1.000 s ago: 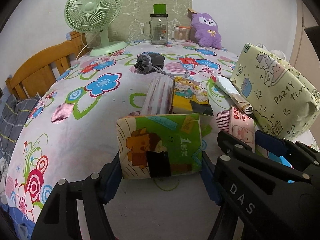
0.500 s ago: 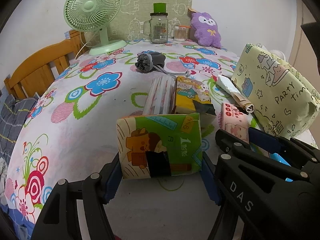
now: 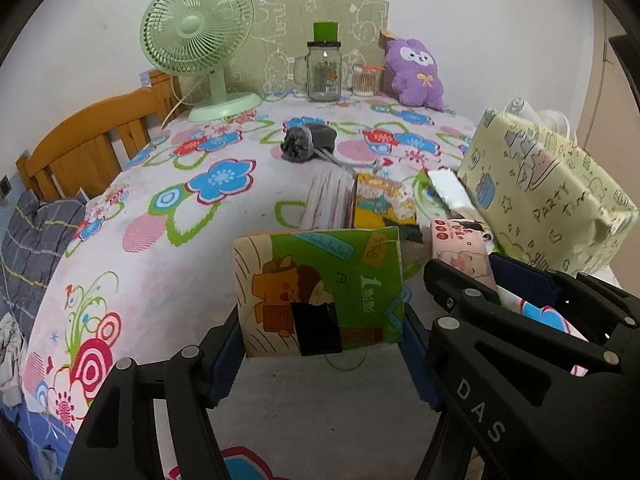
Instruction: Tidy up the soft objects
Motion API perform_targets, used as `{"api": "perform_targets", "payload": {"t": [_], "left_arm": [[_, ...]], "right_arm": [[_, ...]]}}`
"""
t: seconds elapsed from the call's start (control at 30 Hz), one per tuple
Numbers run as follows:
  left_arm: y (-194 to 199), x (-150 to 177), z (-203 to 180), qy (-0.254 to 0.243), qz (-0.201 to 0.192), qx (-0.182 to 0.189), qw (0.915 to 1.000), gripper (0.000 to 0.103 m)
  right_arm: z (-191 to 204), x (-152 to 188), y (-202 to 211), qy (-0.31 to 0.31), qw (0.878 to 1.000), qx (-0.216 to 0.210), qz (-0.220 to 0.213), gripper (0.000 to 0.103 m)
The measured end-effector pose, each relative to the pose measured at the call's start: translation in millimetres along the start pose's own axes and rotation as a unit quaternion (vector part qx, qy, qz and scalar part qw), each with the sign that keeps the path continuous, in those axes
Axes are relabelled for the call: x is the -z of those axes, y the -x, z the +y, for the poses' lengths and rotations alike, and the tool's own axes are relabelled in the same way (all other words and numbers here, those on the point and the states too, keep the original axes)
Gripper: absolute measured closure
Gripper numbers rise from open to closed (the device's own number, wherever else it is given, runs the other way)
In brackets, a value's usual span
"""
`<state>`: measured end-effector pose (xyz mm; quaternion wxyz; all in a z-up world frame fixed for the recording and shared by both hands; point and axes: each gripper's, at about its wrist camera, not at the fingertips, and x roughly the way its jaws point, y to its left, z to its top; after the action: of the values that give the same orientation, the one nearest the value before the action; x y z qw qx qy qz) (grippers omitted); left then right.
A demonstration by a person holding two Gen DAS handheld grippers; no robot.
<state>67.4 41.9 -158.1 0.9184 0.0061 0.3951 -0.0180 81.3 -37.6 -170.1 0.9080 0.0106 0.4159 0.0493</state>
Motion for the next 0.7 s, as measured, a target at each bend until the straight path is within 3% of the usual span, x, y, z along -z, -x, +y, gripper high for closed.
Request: {"api": "perform_targets", "payload": {"t": [0.7], "left_arm": [[53.2, -31.8, -5.5, 0.005, -0.059, -0.008, 0.9982, 0.031]], "right_arm": [[0.8, -29.2, 64.1, 0.012, 0.998, -0.011, -0.065, 0.058]]}}
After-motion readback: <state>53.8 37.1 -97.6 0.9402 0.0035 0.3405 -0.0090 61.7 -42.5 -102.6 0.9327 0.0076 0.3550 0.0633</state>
